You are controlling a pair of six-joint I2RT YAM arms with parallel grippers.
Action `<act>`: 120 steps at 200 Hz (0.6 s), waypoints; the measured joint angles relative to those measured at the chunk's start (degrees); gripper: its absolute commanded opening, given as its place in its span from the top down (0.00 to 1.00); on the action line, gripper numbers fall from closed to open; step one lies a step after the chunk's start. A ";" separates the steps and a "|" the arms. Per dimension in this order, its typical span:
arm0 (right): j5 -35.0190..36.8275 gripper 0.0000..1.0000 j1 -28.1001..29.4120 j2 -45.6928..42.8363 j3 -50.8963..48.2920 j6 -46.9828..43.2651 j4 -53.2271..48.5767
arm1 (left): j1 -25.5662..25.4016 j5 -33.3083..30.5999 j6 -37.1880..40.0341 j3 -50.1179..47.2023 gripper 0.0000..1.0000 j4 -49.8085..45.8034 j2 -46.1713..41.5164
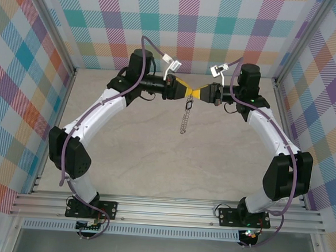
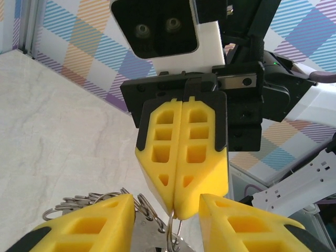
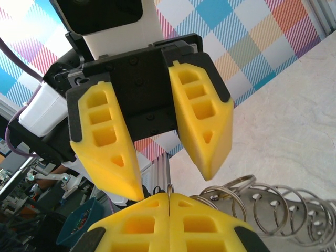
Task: Put the keys on the keyring
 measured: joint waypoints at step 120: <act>0.48 1.00 0.00 0.00 -0.33 0.02 0.00 | 0.00 3.45 -0.44 -2.34 0.85 1.22 0.39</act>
